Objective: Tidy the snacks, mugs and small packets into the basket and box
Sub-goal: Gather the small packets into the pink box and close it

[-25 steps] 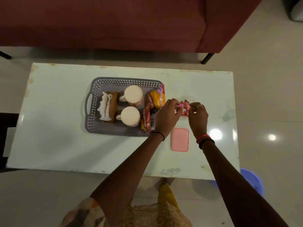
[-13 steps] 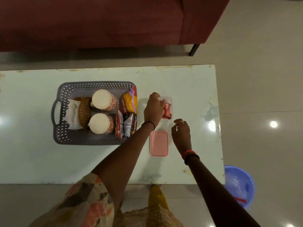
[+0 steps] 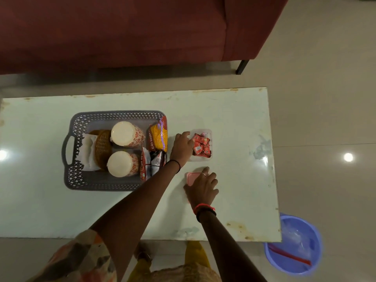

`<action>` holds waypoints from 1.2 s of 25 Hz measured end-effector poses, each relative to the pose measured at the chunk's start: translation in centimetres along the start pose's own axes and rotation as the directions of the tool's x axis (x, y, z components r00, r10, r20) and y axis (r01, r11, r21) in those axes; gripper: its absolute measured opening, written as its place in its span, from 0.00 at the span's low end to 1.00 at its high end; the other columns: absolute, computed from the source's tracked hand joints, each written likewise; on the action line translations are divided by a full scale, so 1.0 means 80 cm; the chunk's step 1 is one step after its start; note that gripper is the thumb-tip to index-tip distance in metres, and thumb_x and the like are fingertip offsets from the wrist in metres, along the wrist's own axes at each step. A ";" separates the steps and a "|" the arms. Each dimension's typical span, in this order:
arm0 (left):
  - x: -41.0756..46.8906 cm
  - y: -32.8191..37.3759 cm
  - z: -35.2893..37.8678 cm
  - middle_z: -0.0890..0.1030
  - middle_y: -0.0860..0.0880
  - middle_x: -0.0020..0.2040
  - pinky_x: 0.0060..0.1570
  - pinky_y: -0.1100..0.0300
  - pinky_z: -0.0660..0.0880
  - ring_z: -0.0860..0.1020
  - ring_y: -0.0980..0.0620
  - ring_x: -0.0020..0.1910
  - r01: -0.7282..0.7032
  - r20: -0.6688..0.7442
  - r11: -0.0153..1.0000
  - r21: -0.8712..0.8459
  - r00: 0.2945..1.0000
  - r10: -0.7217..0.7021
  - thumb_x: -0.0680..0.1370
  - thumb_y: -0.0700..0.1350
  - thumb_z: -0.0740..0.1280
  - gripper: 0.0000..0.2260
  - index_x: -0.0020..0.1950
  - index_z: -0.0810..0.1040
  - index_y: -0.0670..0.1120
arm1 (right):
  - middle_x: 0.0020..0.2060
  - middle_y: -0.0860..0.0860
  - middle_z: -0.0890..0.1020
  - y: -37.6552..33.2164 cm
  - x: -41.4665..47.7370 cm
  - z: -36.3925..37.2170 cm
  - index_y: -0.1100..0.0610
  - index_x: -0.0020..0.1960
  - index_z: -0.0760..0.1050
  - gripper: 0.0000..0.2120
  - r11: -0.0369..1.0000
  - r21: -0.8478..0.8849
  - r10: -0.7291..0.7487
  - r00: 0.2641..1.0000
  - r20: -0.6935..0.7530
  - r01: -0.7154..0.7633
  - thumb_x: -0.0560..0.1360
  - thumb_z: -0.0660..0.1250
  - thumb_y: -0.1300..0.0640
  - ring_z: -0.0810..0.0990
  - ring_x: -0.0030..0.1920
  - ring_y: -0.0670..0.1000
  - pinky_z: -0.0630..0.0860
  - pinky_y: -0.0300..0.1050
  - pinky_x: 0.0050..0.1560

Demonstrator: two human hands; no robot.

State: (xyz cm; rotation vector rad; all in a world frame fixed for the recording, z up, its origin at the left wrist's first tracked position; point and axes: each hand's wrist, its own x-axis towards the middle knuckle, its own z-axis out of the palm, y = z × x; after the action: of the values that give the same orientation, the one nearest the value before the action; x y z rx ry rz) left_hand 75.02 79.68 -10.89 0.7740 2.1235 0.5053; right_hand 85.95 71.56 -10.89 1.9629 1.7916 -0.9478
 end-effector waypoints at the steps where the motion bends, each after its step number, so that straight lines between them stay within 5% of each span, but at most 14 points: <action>1: 0.000 -0.001 0.000 0.75 0.37 0.60 0.53 0.55 0.71 0.75 0.42 0.57 0.002 0.008 1.000 -0.013 1.000 -0.002 0.80 0.44 0.61 0.16 0.66 0.71 0.40 | 0.61 0.57 0.68 0.001 0.001 -0.007 0.56 0.75 0.56 0.43 0.997 0.075 0.026 1.000 0.015 -0.027 0.67 0.71 0.45 0.70 0.61 0.59 0.74 0.56 0.58; 6: -0.004 -0.003 0.002 0.77 0.37 0.58 0.53 0.54 0.72 0.77 0.41 0.56 0.012 0.015 0.999 -0.032 1.000 -0.011 0.79 0.47 0.62 0.17 0.66 0.71 0.41 | 0.57 0.61 0.69 0.035 0.018 -0.073 0.62 0.63 0.65 0.33 0.885 0.447 0.179 0.982 -0.060 -0.134 0.65 0.74 0.51 0.68 0.59 0.65 0.72 0.55 0.58; 12: -0.031 -0.011 0.008 0.79 0.37 0.55 0.56 0.49 0.74 0.78 0.40 0.53 0.058 0.021 0.993 -0.106 0.998 -0.056 0.79 0.47 0.62 0.18 0.66 0.71 0.41 | 0.52 0.61 0.73 0.052 0.029 -0.138 0.68 0.53 0.71 0.26 0.763 0.646 0.281 0.886 -0.370 0.028 0.65 0.77 0.53 0.69 0.54 0.58 0.77 0.55 0.55; 16: -0.048 -0.015 0.012 0.79 0.38 0.58 0.60 0.48 0.73 0.77 0.40 0.58 0.040 -0.036 0.981 -0.189 0.998 -0.048 0.82 0.45 0.56 0.15 0.64 0.72 0.40 | 0.52 0.55 0.74 0.014 0.030 -0.126 0.63 0.50 0.73 0.24 0.751 0.642 0.173 0.894 -0.413 0.151 0.64 0.77 0.49 0.73 0.55 0.56 0.75 0.50 0.53; 21: -0.059 -0.015 0.010 0.80 0.36 0.54 0.58 0.44 0.75 0.78 0.39 0.55 0.083 -0.011 0.935 -0.346 0.996 -0.092 0.82 0.47 0.53 0.15 0.61 0.73 0.40 | 0.57 0.52 0.74 -0.013 0.021 -0.070 0.58 0.58 0.70 0.32 0.920 0.369 -0.002 0.943 -0.334 0.132 0.64 0.72 0.38 0.75 0.57 0.58 0.74 0.53 0.54; 30: -0.057 -0.022 0.001 0.78 0.40 0.62 0.59 0.49 0.75 0.77 0.42 0.59 -0.014 0.026 0.981 -0.195 0.999 0.019 0.81 0.41 0.58 0.18 0.70 0.67 0.43 | 0.56 0.56 0.74 -0.013 0.018 -0.054 0.56 0.74 0.58 0.43 0.977 0.180 -0.056 0.945 -0.322 0.119 0.68 0.69 0.36 0.75 0.56 0.58 0.74 0.52 0.51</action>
State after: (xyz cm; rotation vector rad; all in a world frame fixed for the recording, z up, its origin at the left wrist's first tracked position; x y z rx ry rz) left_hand 76.71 75.33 -9.43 0.6834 2.0075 0.6960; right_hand 86.02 75.60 -8.49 2.2841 2.0398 -0.9096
